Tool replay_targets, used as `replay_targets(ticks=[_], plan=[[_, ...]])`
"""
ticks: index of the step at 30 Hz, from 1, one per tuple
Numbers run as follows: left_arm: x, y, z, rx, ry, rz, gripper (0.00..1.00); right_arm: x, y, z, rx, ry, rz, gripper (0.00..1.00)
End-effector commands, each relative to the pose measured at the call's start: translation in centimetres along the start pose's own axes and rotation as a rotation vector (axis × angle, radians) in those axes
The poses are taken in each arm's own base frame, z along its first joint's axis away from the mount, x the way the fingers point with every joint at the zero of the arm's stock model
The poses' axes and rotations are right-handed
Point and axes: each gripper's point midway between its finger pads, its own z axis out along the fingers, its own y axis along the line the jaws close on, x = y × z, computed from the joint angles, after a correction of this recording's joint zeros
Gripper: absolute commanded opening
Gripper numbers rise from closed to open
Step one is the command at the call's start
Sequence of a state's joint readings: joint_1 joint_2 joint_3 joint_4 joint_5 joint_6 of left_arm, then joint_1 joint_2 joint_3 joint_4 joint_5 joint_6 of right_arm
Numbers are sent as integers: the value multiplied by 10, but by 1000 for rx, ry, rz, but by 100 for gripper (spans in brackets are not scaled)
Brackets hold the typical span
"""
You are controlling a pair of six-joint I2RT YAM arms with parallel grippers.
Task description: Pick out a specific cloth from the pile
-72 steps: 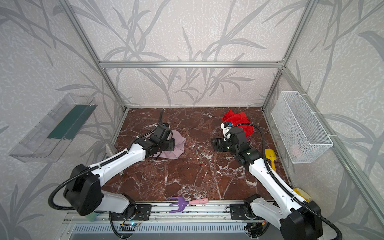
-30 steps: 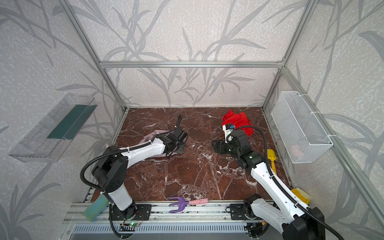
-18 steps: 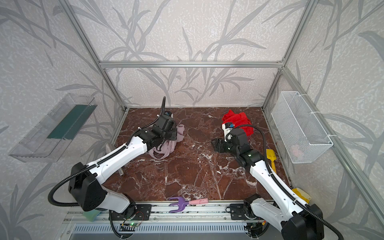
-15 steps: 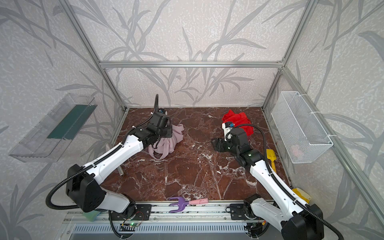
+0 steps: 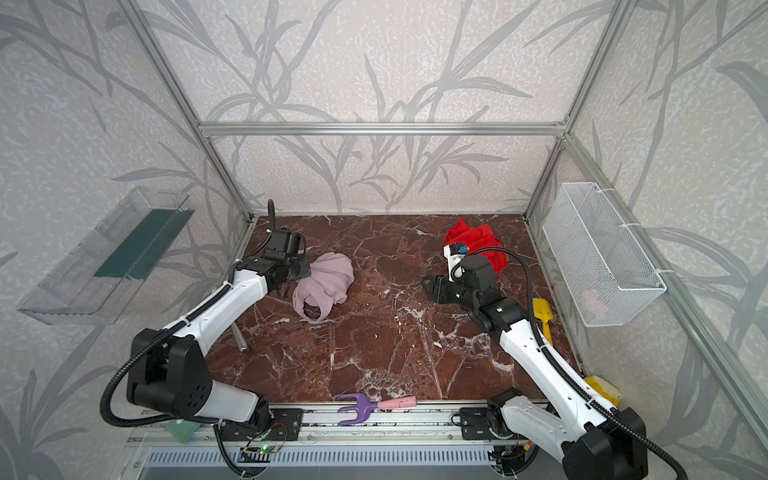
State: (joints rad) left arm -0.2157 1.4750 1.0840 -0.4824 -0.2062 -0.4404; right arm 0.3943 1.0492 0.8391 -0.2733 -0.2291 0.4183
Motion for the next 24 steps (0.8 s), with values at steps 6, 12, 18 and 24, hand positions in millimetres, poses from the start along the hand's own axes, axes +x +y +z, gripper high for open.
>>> replay_targets(ticks=[6,12,18,24], plan=[[42,4,24,-9,122,-58,4,-13,7,-8,-12,-28,-22,67],[40,-9,2,79,110,-65,44,-11,8,-14,-13,-30,-28,67],[32,-21,-40,136,14,-6,46,-7,7,-15,-19,-36,-21,67],[37,-50,-66,166,-38,130,45,-2,4,-16,4,2,-16,66]])
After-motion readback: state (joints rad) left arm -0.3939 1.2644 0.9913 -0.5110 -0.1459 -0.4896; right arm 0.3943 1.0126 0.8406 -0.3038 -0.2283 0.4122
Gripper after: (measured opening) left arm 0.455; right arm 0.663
